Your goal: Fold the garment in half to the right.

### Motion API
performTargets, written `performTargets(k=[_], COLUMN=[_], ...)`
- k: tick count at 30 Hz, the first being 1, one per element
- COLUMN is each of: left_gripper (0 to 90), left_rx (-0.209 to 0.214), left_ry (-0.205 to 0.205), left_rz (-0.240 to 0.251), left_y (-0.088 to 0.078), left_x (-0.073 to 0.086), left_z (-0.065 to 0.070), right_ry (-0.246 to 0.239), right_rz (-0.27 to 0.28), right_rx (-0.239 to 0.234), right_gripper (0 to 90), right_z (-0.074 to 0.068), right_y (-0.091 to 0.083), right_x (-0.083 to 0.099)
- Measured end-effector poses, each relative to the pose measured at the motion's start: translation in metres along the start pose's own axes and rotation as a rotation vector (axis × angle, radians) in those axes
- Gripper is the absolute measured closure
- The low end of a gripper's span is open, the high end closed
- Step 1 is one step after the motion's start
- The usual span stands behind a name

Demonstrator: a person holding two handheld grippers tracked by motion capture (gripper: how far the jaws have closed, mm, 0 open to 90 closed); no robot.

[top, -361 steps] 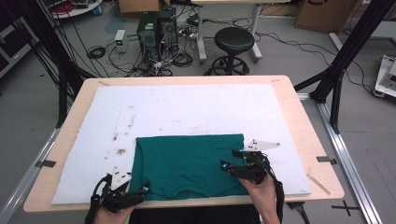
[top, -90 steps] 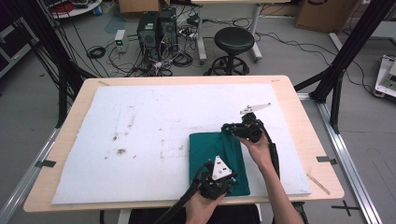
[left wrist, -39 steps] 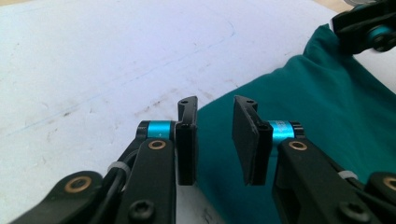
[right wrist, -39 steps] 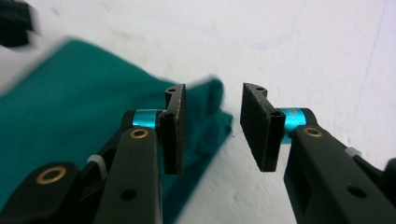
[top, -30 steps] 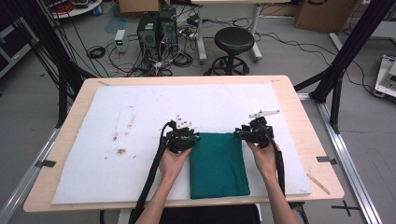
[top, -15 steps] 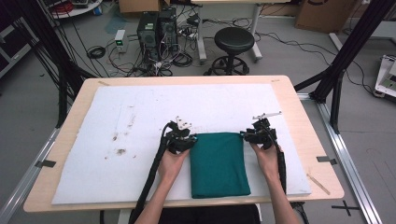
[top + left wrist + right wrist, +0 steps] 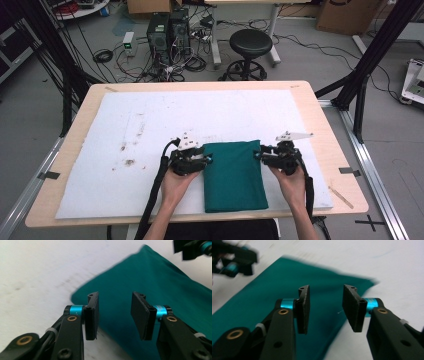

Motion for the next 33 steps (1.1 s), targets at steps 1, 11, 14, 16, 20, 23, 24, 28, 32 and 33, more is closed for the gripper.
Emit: performTargets(k=[1,11,14,16,20,23,24,28,32,33], left_gripper=[58.3,58.1,56.7,55.8,53.0,50.4,49.2,44.6,44.5,44.8], left_rx=[0.013,-0.041,-0.001,0.034,0.083,0.116,0.115,0.085,0.063,0.067], left_ry=[0.008,0.085,0.097,0.111,0.159,0.182,0.191,0.250,0.297,0.298], left_rz=[-0.003,-0.074,-0.032,-0.011,-0.001,-0.020,-0.032,-0.089,-0.084,-0.084], left_y=[0.000,0.004,-0.008,-0.015,-0.025,-0.024,-0.023,-0.018,-0.020,-0.021], left_x=[0.003,0.019,0.019,0.020,0.027,0.036,0.039,0.052,0.058,0.059], left_z=[0.004,0.017,0.023,0.030,0.046,0.056,0.058,0.063,0.068,0.069], right_ry=[-0.023,-0.003,0.012,0.009,-0.047,-0.094,-0.114,-0.156,-0.168,-0.167], right_rz=[-0.018,-0.087,-0.057,-0.026,-0.011,-0.041,-0.056,-0.100,-0.133,-0.139], right_rx=[-0.014,0.068,0.072,0.040,-0.014,-0.015,-0.010,0.018,0.024,0.027], right_gripper=[60.6,60.3,59.8,59.4,57.3,56.6,56.5,57.7,61.0,61.2], right_z=[-0.008,-0.006,-0.007,-0.013,-0.035,-0.049,-0.052,-0.057,-0.054,-0.052], right_y=[0.002,0.011,0.002,-0.005,-0.014,-0.014,-0.013,-0.012,-0.012,-0.013], right_x=[0.005,0.041,0.042,0.042,0.046,0.054,0.057,0.066,0.075,0.077])
Point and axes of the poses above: each handheld gripper's, and its own axes: y roughly forward along the jaws, x roughly out of its underside, z roughly to its right, the point moved 5 cm from there along y, roughly forward along the jaws, and after that the axes turned 4 degrees about -z, right-handed, at the moved point
